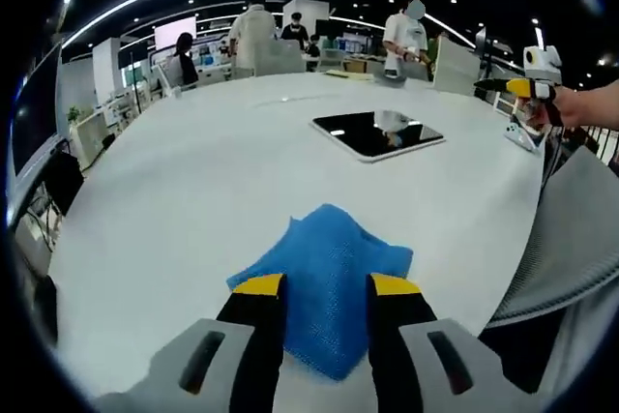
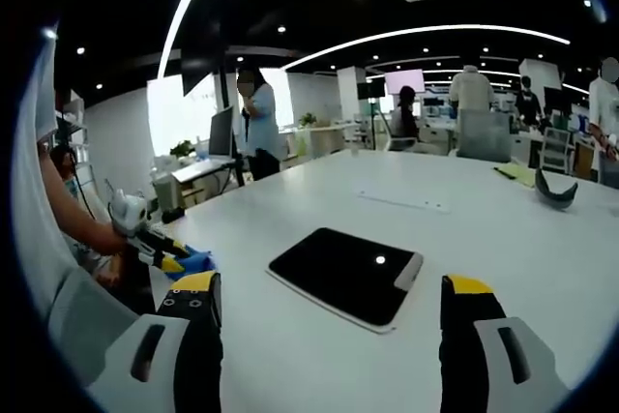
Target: Wipe the mirror surface with the cleaning cloth until all visible marks leave the cleaned area.
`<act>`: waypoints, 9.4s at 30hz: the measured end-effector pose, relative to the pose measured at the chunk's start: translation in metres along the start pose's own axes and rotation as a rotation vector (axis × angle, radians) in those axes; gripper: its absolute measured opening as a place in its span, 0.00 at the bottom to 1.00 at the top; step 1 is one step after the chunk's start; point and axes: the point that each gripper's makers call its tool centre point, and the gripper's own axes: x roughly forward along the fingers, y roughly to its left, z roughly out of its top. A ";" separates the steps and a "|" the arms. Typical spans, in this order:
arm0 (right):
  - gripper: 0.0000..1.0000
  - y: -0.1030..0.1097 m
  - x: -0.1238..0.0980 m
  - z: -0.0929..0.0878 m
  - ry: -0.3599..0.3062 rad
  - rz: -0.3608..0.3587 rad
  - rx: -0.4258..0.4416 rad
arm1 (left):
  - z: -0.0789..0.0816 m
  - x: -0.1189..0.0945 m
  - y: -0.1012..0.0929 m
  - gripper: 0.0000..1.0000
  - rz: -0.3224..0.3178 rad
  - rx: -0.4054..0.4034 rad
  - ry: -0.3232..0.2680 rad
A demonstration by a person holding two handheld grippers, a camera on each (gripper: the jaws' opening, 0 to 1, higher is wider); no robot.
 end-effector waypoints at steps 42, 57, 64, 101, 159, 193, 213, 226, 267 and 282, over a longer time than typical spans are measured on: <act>0.91 0.002 -0.001 -0.003 0.001 -0.003 0.008 | -0.002 0.004 0.015 0.05 0.091 0.023 0.062; 0.91 0.003 -0.002 -0.004 0.001 0.000 0.011 | 0.004 0.002 0.015 0.05 0.100 0.010 0.055; 0.91 0.003 0.000 -0.003 -0.001 0.001 0.011 | 0.014 0.001 0.016 0.04 0.103 0.009 0.033; 0.92 -0.001 0.002 -0.007 0.017 -0.007 0.022 | 0.097 0.038 0.008 0.04 0.059 0.040 -0.087; 0.90 -0.013 0.020 -0.018 0.031 -0.027 0.083 | 0.185 0.144 0.007 0.04 -0.015 0.100 -0.149; 0.90 -0.024 0.016 -0.015 0.035 -0.060 0.083 | 0.198 0.216 0.012 0.04 0.000 0.065 -0.101; 0.90 -0.038 0.004 -0.018 0.034 -0.100 0.090 | 0.182 0.229 0.008 0.04 0.000 0.089 -0.050; 0.90 -0.036 0.007 -0.020 0.029 -0.098 0.104 | 0.184 0.231 0.009 0.04 -0.003 0.109 -0.043; 0.90 -0.044 0.006 -0.021 0.020 -0.093 0.117 | 0.189 0.239 -0.001 0.04 -0.006 0.110 -0.036; 0.90 -0.051 0.004 -0.022 0.022 -0.097 0.117 | 0.192 0.244 -0.013 0.04 -0.017 0.101 -0.038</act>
